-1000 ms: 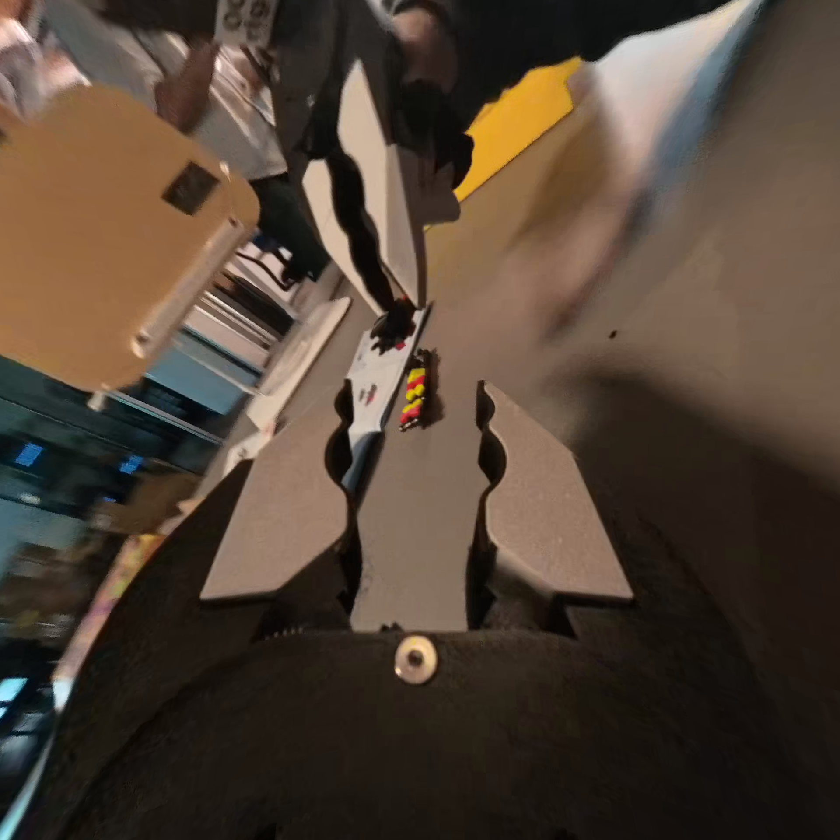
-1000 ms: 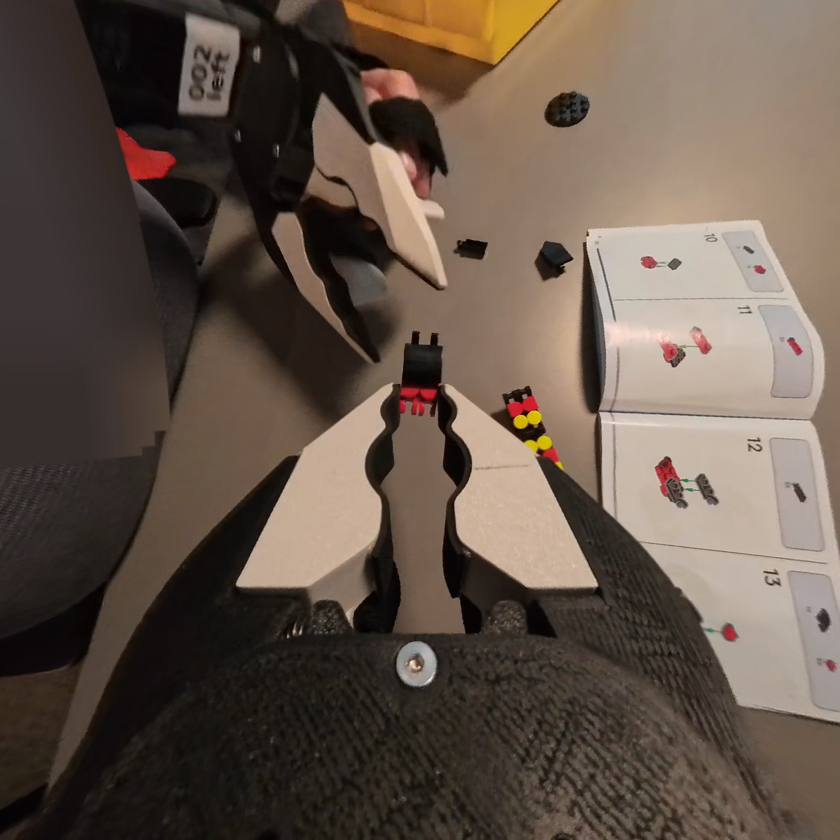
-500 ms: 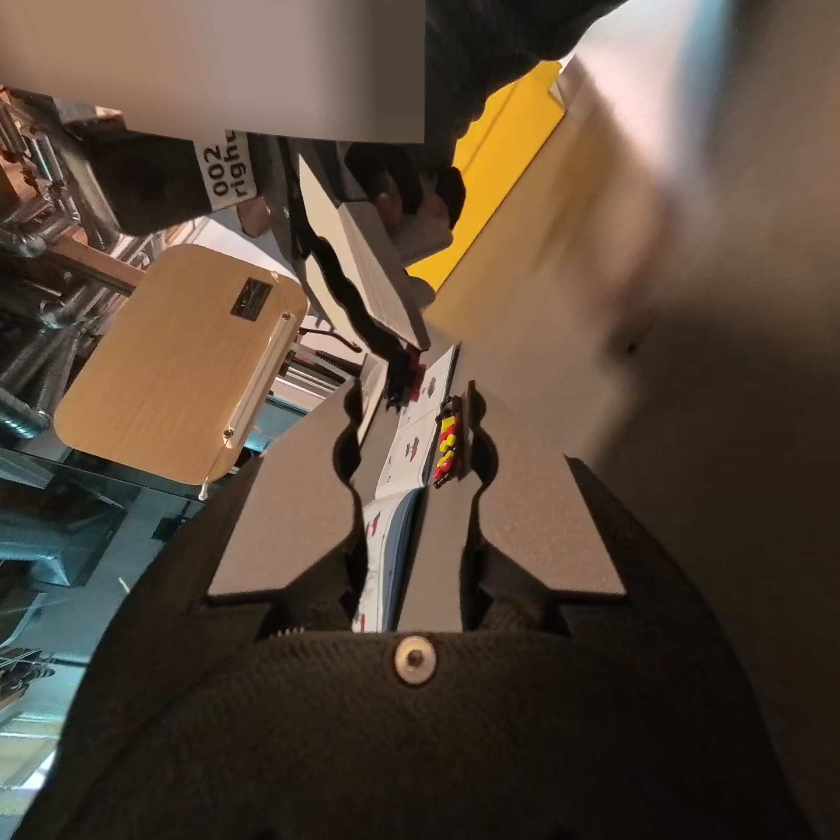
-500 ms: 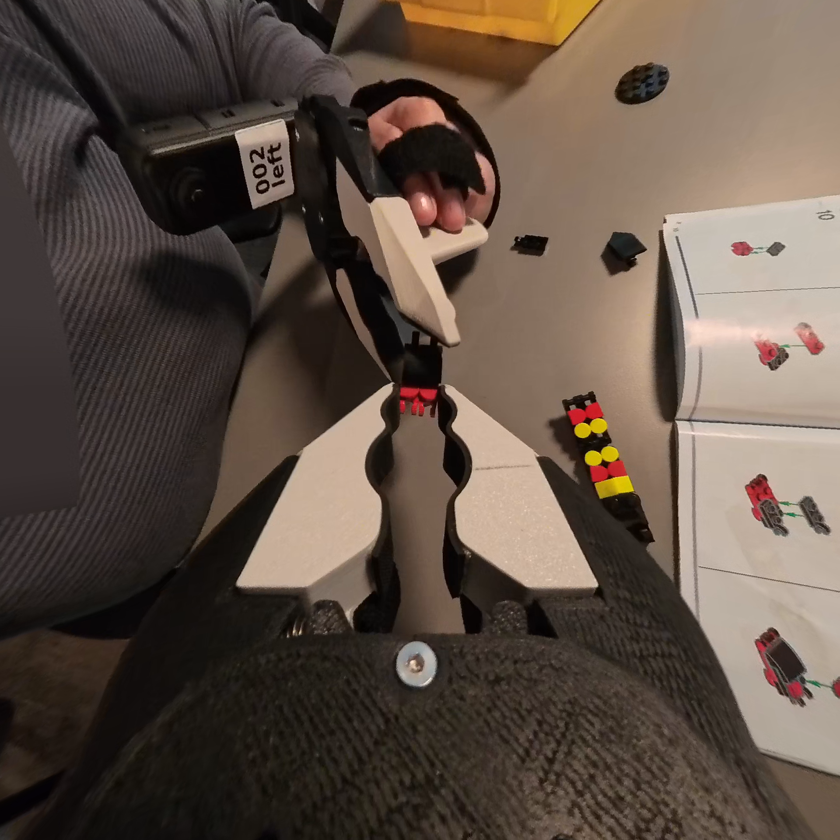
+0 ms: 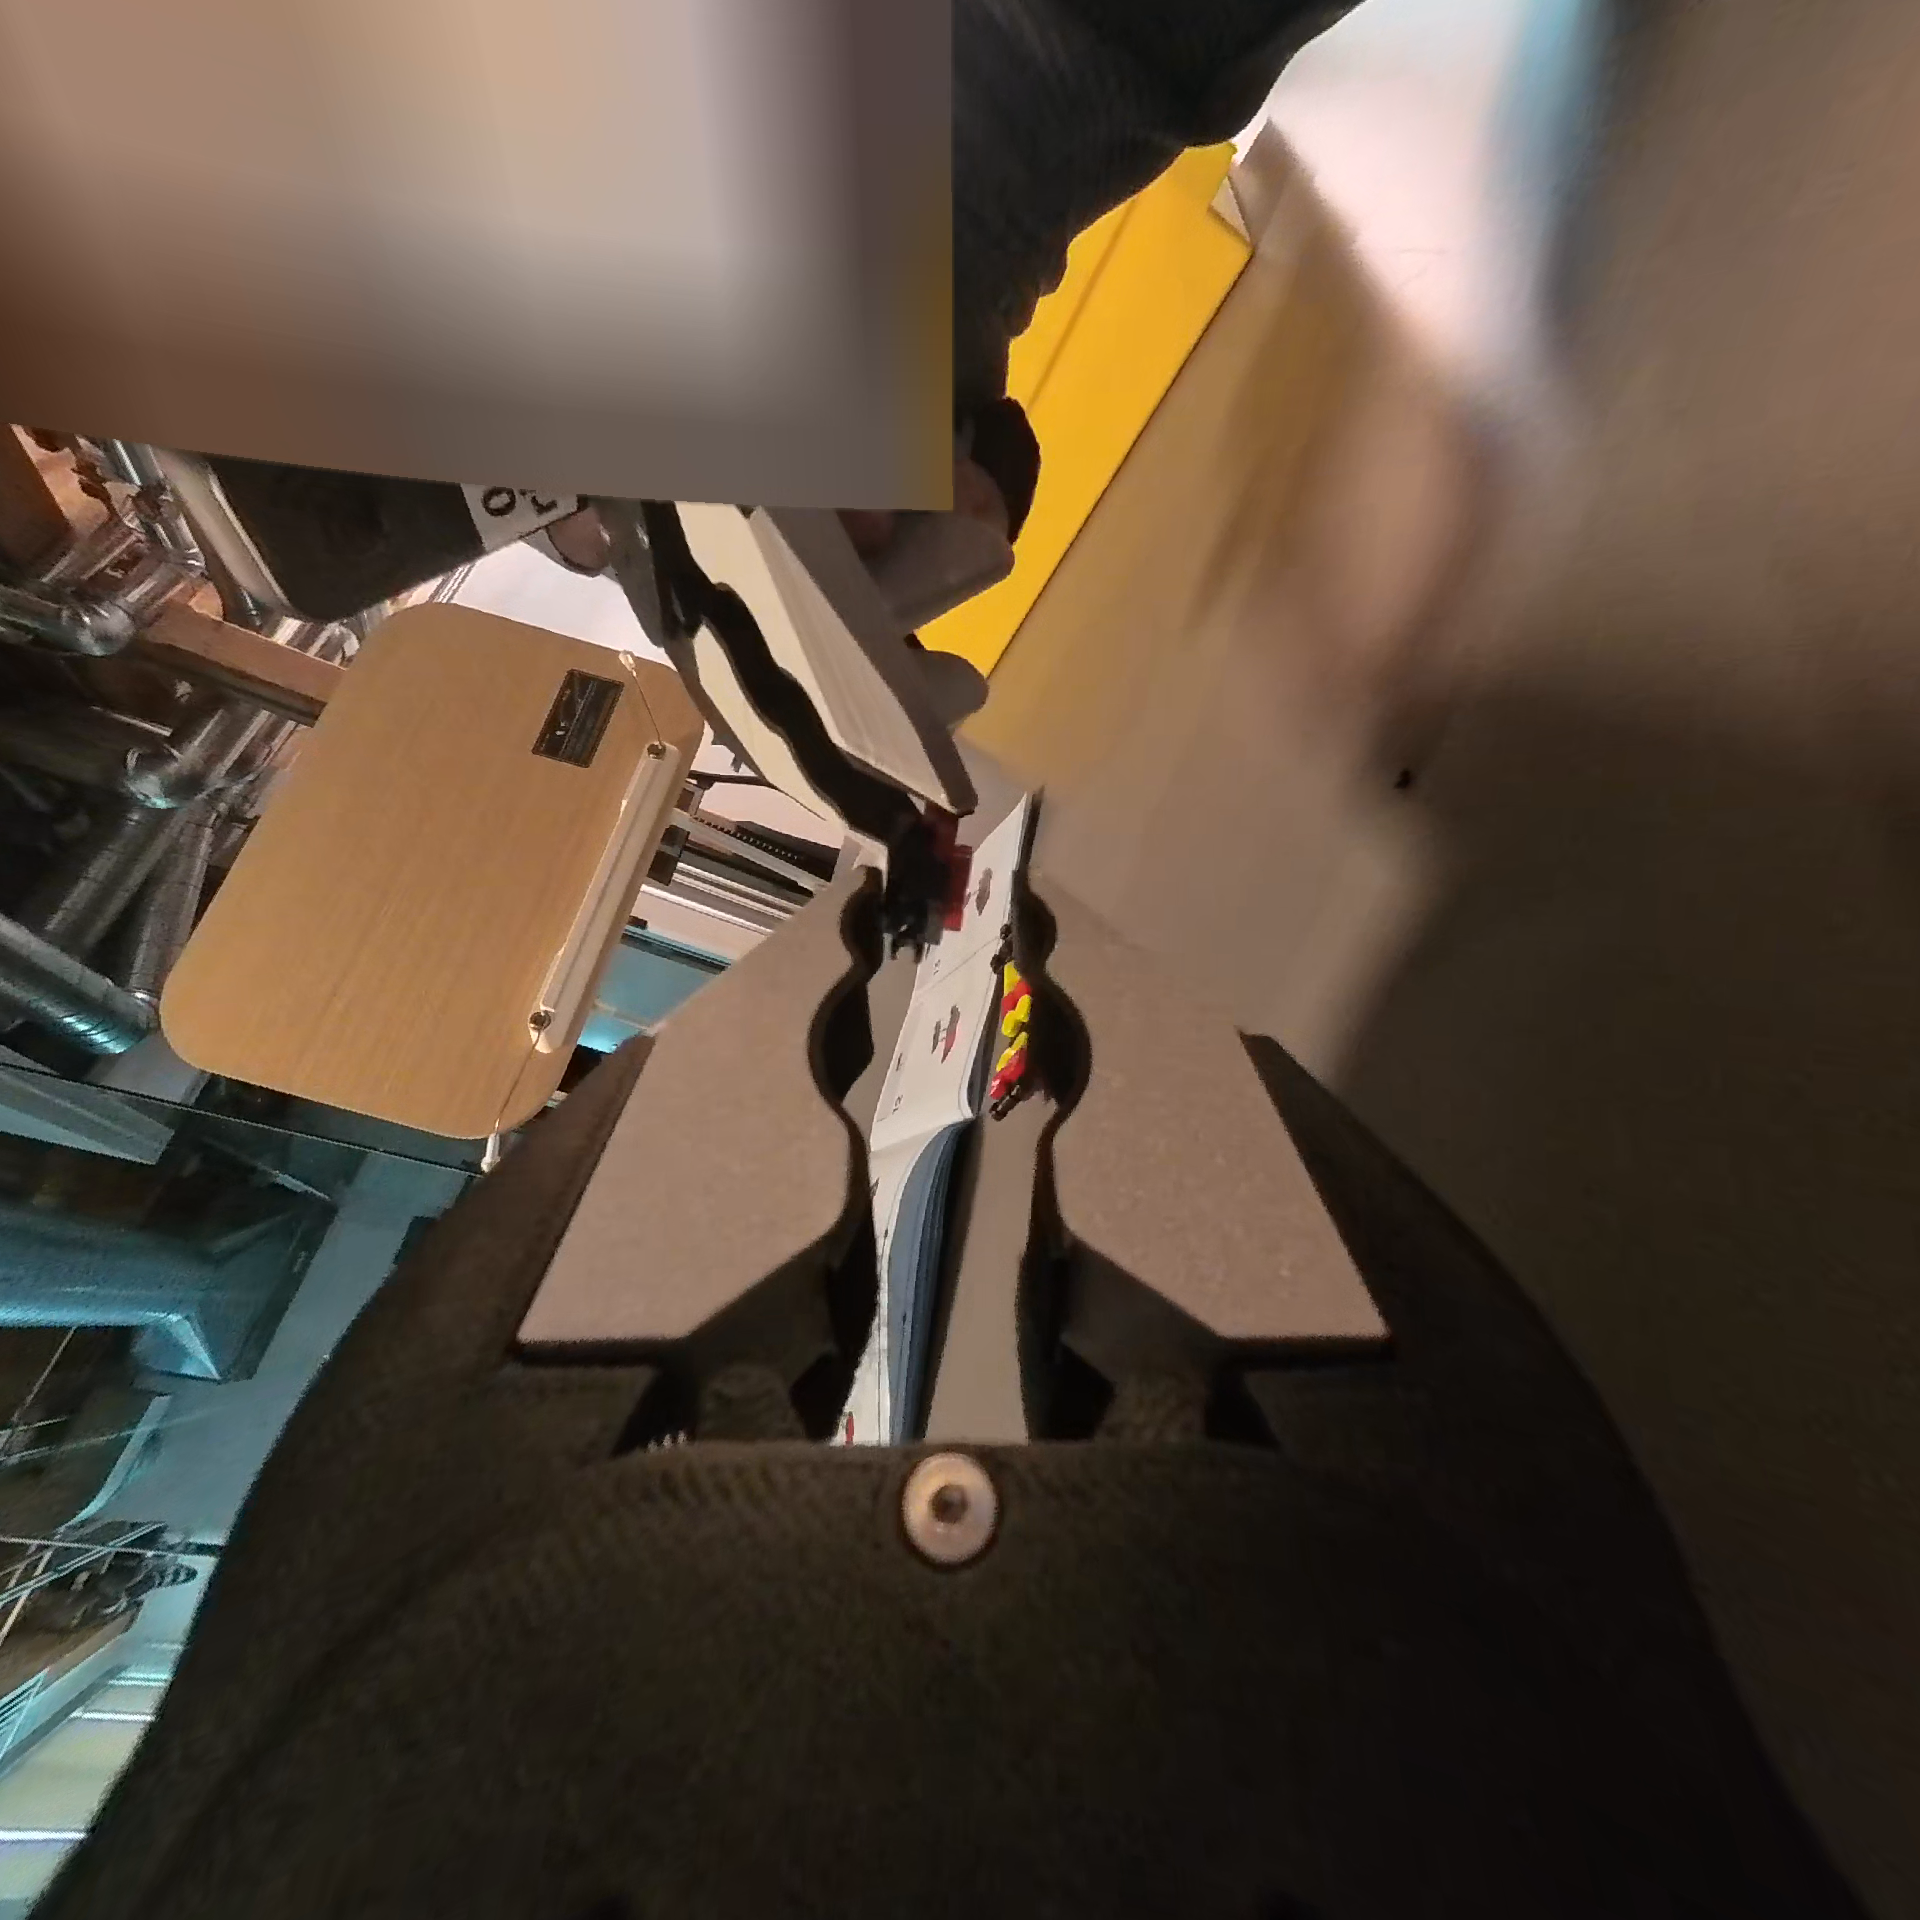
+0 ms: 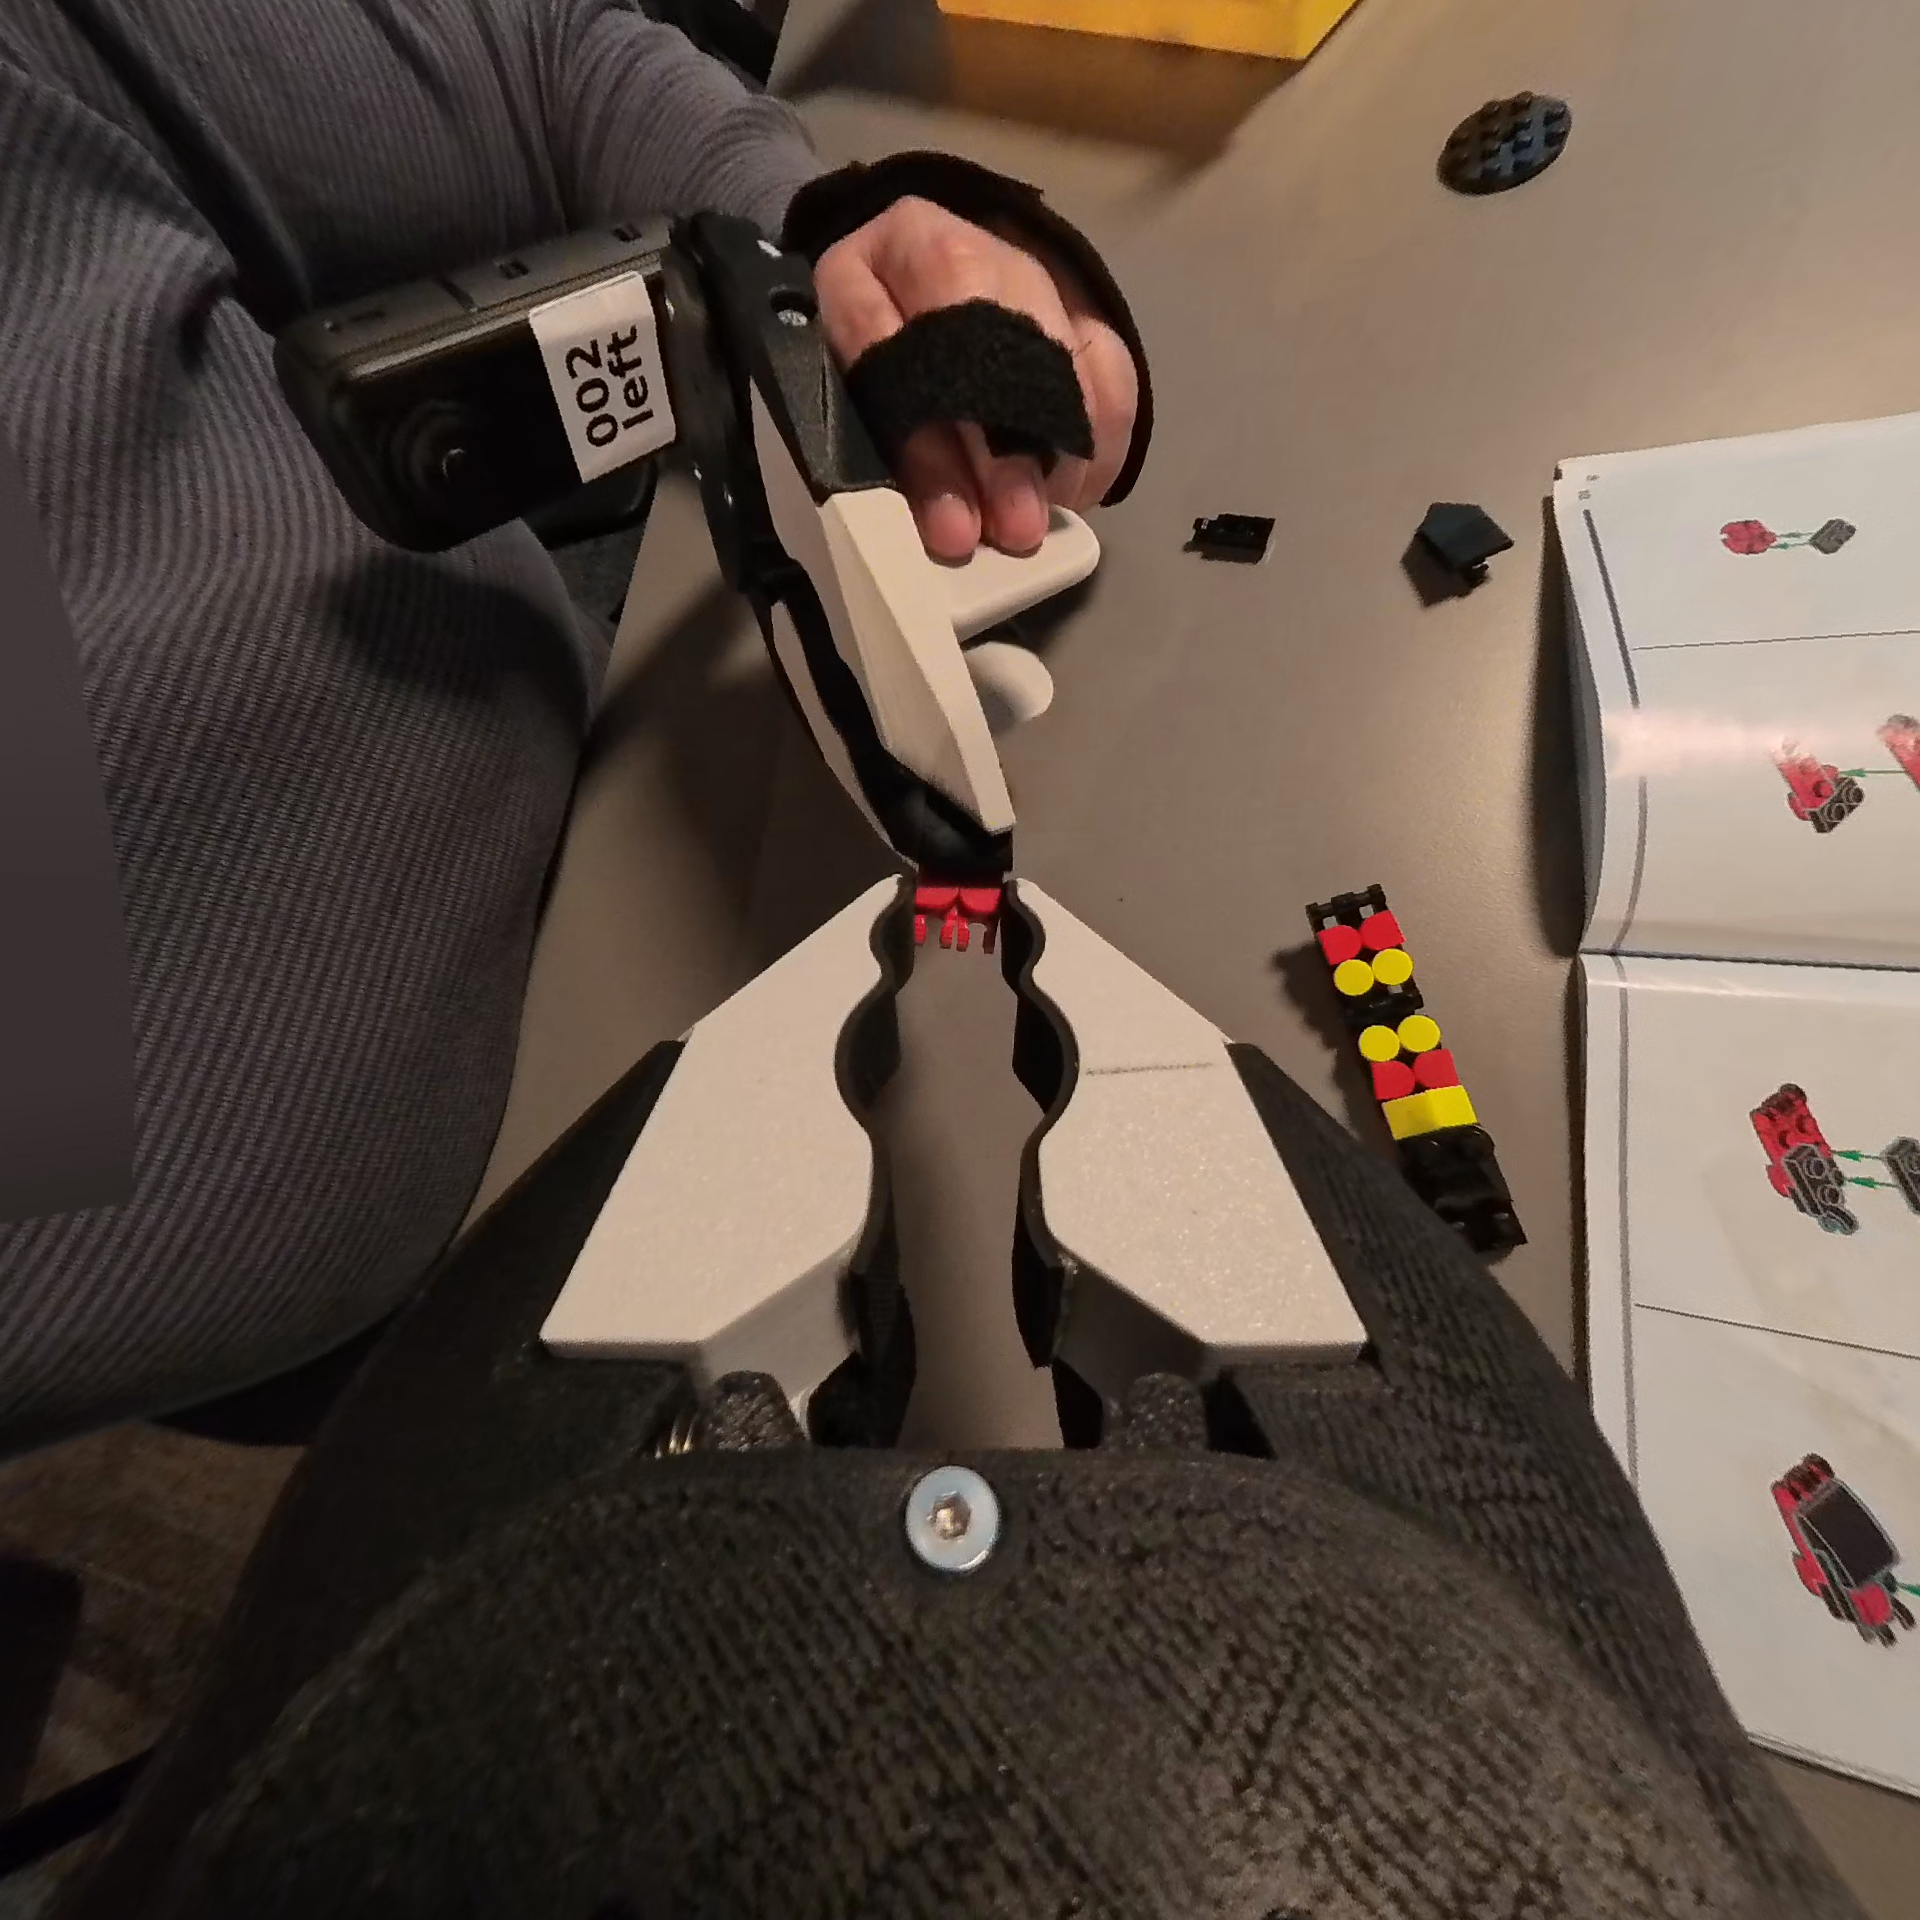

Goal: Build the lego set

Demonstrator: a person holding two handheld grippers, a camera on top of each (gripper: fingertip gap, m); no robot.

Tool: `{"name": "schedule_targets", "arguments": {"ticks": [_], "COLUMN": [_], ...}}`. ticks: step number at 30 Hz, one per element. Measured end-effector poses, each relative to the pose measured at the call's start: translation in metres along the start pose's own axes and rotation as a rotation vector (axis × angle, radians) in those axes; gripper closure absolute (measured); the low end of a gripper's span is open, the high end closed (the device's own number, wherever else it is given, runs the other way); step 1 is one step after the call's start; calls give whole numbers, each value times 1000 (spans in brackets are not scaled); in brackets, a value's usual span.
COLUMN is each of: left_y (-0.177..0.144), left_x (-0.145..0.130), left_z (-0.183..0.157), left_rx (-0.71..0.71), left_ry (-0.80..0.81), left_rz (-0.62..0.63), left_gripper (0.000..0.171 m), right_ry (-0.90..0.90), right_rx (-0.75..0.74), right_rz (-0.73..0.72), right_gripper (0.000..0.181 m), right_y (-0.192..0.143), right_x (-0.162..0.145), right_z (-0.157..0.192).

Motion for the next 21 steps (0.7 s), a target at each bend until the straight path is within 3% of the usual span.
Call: {"name": "schedule_targets", "arguments": {"ticks": [21], "left_y": [-1], "left_x": [-1], "left_z": [-7], "left_rx": [-45], "left_ry": [18], "left_rz": [12], "left_gripper": [151], "right_ry": [8], "right_rx": [14], "right_rz": [6], "right_gripper": [167], "right_y": [4], "right_x": [-9], "right_z": [-5]}}
Point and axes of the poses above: each gripper's, where its closed fingertips meet, y out along the fingers, x out of its top, z = x × y across the jaws, the point moved 4 cm from there along -y, back along the fingers, and after that the axes turned 15 degrees about -y, right-handed, at the moved point
